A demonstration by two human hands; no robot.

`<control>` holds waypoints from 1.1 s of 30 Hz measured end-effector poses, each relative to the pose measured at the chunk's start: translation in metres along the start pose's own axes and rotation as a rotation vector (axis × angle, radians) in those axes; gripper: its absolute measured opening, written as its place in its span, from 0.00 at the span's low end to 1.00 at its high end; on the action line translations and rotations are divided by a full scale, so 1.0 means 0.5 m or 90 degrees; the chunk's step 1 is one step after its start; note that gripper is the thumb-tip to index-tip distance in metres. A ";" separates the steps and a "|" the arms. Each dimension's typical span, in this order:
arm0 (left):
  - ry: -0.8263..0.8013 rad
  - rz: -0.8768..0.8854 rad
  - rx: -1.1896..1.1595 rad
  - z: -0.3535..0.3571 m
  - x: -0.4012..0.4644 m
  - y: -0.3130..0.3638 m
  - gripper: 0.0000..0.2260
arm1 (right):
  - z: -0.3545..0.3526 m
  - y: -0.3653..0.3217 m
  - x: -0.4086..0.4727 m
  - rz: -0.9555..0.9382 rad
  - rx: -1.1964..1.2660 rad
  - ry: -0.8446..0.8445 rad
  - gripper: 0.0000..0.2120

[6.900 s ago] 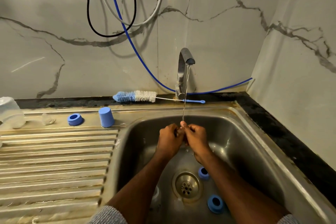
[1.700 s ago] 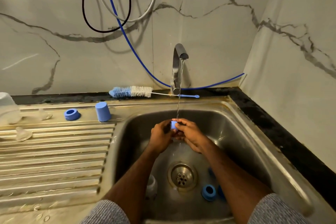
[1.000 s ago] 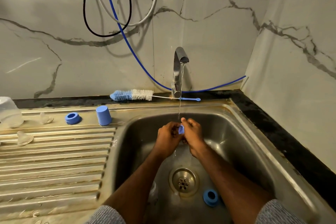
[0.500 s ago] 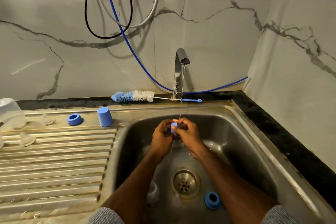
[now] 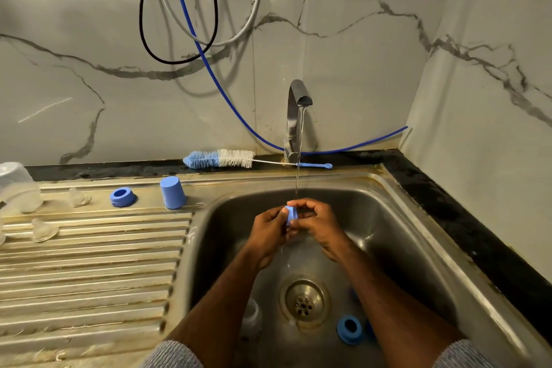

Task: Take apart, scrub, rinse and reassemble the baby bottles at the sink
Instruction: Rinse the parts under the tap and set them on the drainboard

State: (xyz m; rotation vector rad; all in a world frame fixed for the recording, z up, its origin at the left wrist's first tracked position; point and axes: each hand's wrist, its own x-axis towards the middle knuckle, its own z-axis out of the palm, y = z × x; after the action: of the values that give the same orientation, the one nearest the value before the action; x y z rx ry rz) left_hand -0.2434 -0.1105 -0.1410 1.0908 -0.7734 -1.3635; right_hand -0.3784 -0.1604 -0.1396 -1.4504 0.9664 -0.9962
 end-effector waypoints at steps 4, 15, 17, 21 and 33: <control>-0.035 0.038 0.003 0.000 0.000 0.005 0.12 | 0.018 0.001 -0.002 0.000 0.095 0.039 0.12; -0.015 0.192 0.122 0.013 -0.012 0.006 0.13 | 0.046 -0.027 0.014 0.118 0.194 0.177 0.04; 0.021 0.172 0.097 0.011 -0.005 0.005 0.12 | 0.039 -0.030 0.013 0.104 0.191 0.125 0.05; 0.041 0.089 0.036 0.004 0.008 0.012 0.16 | 0.023 -0.029 0.010 0.058 0.157 0.001 0.11; -0.052 0.157 0.090 0.011 -0.001 0.003 0.20 | 0.012 -0.035 0.010 0.097 0.152 0.188 0.06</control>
State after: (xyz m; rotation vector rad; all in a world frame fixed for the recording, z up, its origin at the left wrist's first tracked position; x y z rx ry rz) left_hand -0.2481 -0.1113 -0.1374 1.0150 -1.0415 -1.1645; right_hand -0.3702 -0.1616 -0.1223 -1.0351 1.1098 -1.1898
